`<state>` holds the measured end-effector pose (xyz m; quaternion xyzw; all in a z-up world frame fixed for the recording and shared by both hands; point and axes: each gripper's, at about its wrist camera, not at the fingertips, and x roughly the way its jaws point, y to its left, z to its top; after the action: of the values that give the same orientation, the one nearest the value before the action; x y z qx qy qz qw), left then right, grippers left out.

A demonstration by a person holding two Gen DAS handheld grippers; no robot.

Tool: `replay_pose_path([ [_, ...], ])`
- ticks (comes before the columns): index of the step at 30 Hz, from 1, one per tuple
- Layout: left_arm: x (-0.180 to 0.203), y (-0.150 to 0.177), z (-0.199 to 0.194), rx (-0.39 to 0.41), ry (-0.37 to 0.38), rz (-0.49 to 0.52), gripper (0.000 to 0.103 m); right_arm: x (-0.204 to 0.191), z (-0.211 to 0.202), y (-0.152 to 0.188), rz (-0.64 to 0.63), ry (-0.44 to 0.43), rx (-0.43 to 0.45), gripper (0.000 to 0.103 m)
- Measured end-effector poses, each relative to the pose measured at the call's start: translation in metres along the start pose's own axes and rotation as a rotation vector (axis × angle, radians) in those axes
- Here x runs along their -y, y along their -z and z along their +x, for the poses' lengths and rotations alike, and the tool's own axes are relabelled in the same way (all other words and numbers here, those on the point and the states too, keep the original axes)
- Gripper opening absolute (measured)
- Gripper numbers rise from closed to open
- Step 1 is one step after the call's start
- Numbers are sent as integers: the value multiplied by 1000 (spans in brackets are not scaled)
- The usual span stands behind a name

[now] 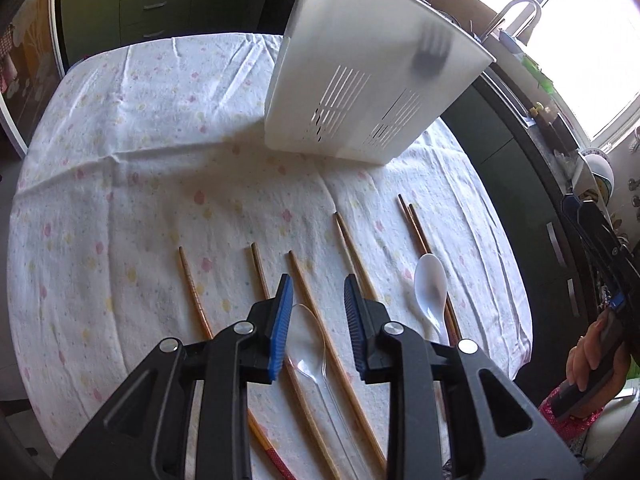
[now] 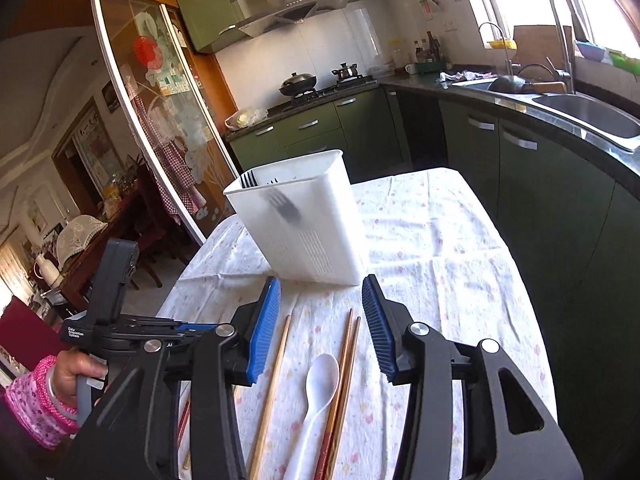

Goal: Organize utensils
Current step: 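Lower the left gripper onto the clear plastic spoon and close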

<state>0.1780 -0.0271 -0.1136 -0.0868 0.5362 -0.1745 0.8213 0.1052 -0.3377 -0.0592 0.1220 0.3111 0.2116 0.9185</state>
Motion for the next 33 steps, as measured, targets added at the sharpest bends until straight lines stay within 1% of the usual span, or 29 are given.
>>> replay_pose_path([
  [3, -2, -1, 4, -16, -18, -2, 25, 1, -3, 0, 2, -5, -1, 43],
  [6, -4, 0, 10, -33, -23, -2, 25, -7, -6, -4, -10, -12, -3, 43],
  [14, -5, 8, 18, -84, 1, 8, 25, -23, -4, -11, -21, -36, -19, 43],
  [25, 1, 25, 16, -107, 33, 19, 25, -24, -2, -10, -17, -41, -32, 43],
  [26, 1, 26, 16, -110, 29, 24, 14, -23, -1, -10, -17, -38, -39, 43],
  [27, 3, 28, 16, -114, 23, 34, 6, -23, 1, -9, -16, -36, -49, 43],
  [28, 4, 29, 16, -113, 19, 41, 2, -22, 4, -8, -14, -34, -61, 43],
  [30, 6, 31, 15, -111, 18, 49, 1, -21, 11, -6, -12, -24, -95, 50],
  [31, 6, 31, 14, -111, 18, 50, 1, -19, 15, -3, -8, -25, -114, 60],
  [32, 6, 31, 13, -108, 21, 48, 1, -16, 19, 1, -7, -26, -139, 63],
  [33, 6, 31, 12, -106, 26, 47, 1, -15, 25, 4, -7, -25, -169, 63],
])
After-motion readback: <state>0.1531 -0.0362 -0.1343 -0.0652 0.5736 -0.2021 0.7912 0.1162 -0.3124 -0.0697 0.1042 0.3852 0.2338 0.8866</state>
